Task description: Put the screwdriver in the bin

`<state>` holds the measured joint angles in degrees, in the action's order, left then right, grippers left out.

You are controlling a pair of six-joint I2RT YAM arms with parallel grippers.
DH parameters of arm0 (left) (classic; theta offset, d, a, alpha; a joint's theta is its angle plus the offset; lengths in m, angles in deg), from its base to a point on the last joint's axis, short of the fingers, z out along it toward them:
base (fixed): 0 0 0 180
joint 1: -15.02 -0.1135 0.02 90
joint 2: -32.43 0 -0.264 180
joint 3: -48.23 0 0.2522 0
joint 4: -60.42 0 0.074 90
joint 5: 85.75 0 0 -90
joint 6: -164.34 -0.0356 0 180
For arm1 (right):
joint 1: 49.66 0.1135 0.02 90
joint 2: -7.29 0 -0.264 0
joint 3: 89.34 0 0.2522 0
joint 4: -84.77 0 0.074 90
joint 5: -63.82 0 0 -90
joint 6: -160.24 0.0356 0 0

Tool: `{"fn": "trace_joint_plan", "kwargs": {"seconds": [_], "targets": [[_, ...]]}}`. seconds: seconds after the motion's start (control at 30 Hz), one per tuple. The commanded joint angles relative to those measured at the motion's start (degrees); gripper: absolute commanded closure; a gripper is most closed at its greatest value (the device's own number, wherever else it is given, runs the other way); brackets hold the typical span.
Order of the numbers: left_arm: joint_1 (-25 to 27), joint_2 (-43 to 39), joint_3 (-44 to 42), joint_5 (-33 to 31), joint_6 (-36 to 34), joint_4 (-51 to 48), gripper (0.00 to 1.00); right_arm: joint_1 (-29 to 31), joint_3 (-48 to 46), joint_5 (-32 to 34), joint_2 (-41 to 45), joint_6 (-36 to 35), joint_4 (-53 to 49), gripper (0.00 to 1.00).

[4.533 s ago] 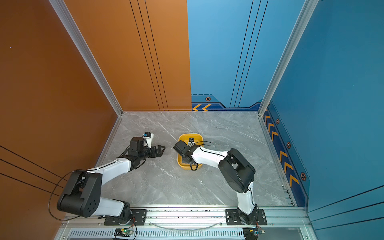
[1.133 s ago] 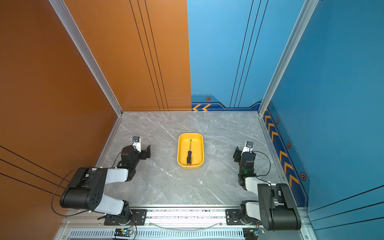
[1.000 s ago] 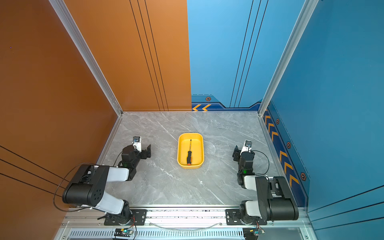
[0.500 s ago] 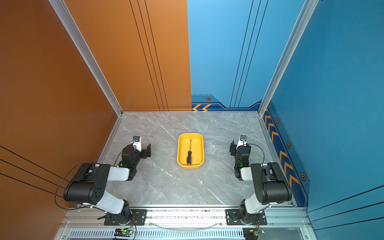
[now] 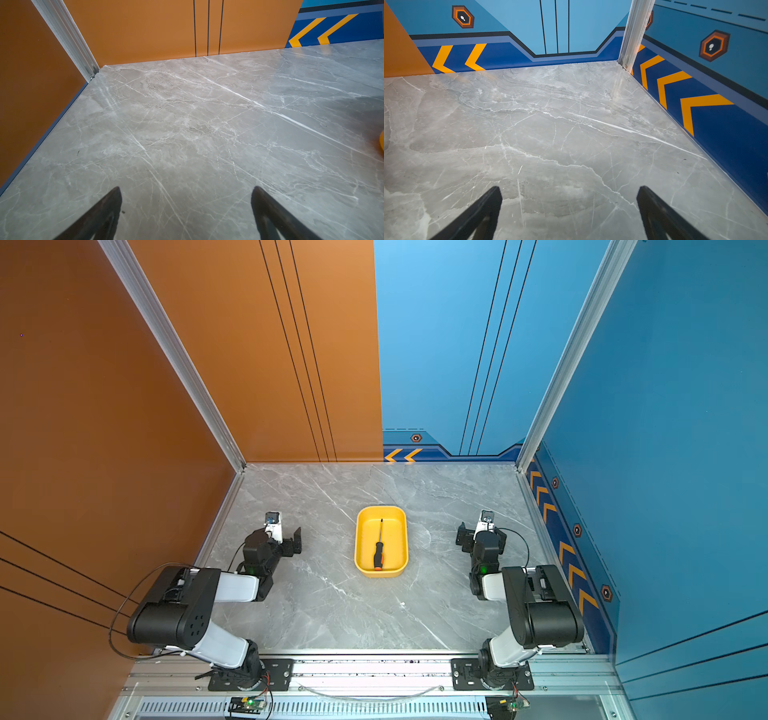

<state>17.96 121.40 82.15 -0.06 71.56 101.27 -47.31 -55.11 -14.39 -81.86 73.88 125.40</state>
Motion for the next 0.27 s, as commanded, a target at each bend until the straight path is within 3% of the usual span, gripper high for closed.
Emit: {"fn": "trace_joint_plan", "kwargs": {"seconds": [0.0, 0.17, 0.23], "targets": [[-0.4, 0.5, 0.6, -1.1, 0.1, 0.1, 0.02, 0.3, 0.5, -0.2, 0.5, 0.2, -1.5, 0.0], [-0.4, 0.6, 0.7, -1.3, 0.2, 0.0, 0.02, 0.3, 0.5, -0.2, 0.5, 0.2, -1.6, 0.0], [-0.3, 0.8, 1.2, -7.5, 2.3, -0.7, 0.02, 0.2, 0.5, -0.2, 0.5, 0.2, -1.5, 0.0]]}}
